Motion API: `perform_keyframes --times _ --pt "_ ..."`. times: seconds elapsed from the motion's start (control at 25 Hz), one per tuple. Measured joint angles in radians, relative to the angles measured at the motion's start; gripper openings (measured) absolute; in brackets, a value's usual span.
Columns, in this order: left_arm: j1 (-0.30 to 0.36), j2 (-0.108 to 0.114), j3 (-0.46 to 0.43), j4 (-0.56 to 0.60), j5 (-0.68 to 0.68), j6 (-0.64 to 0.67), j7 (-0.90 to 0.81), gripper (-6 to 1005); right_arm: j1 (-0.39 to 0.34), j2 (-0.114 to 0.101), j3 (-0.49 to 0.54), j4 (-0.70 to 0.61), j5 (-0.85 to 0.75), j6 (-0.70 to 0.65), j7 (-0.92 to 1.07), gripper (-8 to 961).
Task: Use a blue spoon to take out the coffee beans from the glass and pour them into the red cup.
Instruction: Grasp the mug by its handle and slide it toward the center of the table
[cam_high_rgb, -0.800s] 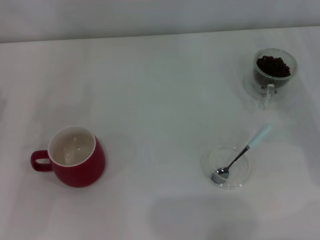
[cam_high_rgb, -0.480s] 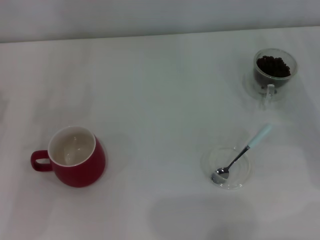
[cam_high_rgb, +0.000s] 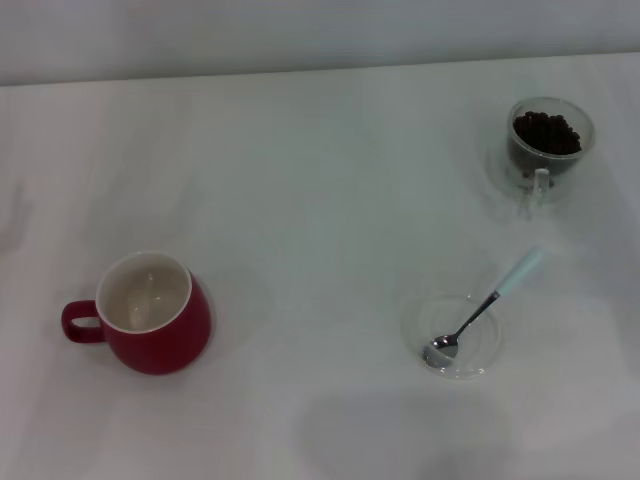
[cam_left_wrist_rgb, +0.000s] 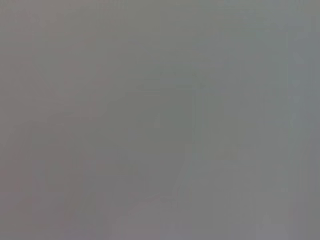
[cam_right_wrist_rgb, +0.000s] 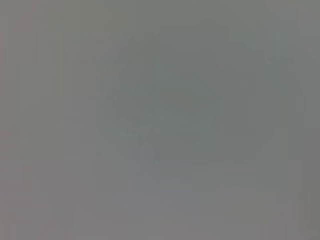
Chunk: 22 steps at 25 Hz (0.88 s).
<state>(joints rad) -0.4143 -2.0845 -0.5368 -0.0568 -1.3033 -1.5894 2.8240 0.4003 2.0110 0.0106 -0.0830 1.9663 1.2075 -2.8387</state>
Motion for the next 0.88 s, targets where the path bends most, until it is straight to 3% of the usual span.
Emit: perform_keyframes --times 0.24,0.56,0.88 --pt "-0.001 0.001 0.000 0.000 0.045 0.001 0.000 729 -0.013 -0.001 -0.007 -0.005 -0.008 0.003 -0.003 841" --pt "0.016 0.000 0.000 -0.015 0.052 -0.003 0.000 696 -0.034 -0.001 -0.062 -0.001 -0.014 0.028 -0.004 840" --pt "0.106 0.000 0.001 -0.055 0.153 -0.014 0.000 689 -0.048 -0.004 -0.099 -0.007 -0.015 0.032 0.002 839"
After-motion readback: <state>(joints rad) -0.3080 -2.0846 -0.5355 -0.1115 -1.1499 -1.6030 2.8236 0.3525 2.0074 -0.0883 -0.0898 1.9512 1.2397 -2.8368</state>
